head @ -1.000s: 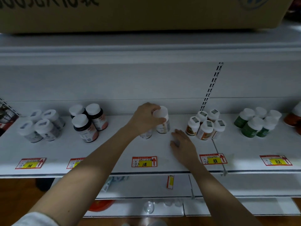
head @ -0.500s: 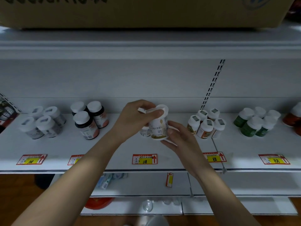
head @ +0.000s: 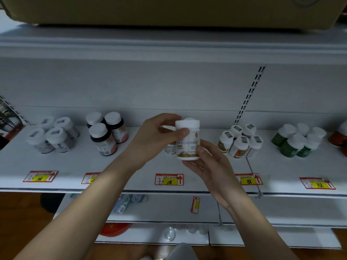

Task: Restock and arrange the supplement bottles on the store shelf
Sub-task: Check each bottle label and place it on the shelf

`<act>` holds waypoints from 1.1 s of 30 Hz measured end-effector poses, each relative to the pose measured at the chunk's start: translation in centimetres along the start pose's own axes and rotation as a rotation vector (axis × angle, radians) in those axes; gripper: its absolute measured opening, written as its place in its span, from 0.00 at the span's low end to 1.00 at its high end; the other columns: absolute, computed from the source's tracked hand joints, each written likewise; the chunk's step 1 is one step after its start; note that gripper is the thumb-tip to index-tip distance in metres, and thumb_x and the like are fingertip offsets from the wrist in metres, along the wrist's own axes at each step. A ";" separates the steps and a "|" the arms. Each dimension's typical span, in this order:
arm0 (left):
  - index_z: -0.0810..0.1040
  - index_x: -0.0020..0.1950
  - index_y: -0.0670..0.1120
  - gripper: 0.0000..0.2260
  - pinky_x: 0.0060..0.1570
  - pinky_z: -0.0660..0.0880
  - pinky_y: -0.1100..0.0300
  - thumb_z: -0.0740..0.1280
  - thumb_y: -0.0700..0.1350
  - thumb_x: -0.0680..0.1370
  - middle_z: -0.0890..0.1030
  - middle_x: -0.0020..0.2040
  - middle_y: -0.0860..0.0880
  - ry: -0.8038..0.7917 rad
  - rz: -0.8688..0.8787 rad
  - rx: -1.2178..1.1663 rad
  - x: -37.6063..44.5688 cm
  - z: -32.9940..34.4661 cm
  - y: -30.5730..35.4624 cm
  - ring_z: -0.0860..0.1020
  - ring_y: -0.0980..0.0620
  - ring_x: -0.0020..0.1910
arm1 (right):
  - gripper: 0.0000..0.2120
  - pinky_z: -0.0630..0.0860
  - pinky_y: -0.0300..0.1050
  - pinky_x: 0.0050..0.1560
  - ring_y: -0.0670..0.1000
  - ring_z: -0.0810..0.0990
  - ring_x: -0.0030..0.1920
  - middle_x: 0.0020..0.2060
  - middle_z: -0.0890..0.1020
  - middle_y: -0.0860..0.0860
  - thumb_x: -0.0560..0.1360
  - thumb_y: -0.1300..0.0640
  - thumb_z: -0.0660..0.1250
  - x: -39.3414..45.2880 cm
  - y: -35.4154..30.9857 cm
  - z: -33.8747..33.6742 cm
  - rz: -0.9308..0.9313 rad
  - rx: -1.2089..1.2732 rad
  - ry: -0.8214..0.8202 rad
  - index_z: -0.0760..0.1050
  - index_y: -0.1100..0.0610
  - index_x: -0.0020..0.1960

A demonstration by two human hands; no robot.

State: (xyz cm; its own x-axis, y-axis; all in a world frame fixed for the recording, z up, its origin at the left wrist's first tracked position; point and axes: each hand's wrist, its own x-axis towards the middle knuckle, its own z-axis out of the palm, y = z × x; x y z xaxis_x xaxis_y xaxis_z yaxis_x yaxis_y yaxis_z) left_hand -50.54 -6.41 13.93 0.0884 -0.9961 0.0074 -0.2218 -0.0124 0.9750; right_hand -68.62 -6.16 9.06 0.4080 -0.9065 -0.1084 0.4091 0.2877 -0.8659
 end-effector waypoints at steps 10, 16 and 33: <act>0.80 0.60 0.50 0.16 0.55 0.82 0.49 0.74 0.50 0.74 0.85 0.53 0.51 -0.036 -0.033 -0.032 -0.8 0.1 -0.1 0.84 0.52 0.51 | 0.25 0.80 0.49 0.59 0.49 0.83 0.56 0.58 0.82 0.51 0.67 0.53 0.76 0.6 0.2 1.1 -0.108 -0.321 0.128 0.75 0.52 0.63; 0.80 0.61 0.47 0.15 0.52 0.82 0.54 0.74 0.46 0.75 0.84 0.54 0.47 0.002 -0.033 -0.107 -0.5 -0.4 0.2 0.84 0.50 0.53 | 0.22 0.76 0.49 0.65 0.54 0.80 0.63 0.61 0.82 0.55 0.77 0.52 0.64 0.5 -0.2 1.2 -0.023 -0.026 -0.017 0.72 0.58 0.69; 0.77 0.62 0.45 0.16 0.52 0.82 0.49 0.72 0.47 0.76 0.82 0.55 0.45 -0.002 -0.053 -0.106 -0.5 -0.5 0.5 0.84 0.49 0.51 | 0.20 0.80 0.49 0.58 0.50 0.82 0.58 0.58 0.83 0.50 0.74 0.57 0.70 1.0 -0.2 1.1 -0.123 -0.262 0.093 0.74 0.53 0.66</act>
State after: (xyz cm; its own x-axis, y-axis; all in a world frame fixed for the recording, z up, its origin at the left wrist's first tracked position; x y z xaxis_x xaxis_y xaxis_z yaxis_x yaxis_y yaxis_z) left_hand -50.25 -5.89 14.51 0.0952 -0.9944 -0.0449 -0.1130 -0.0556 0.9920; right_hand -67.38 -6.76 9.66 0.2864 -0.9577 -0.0286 0.2213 0.0952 -0.9705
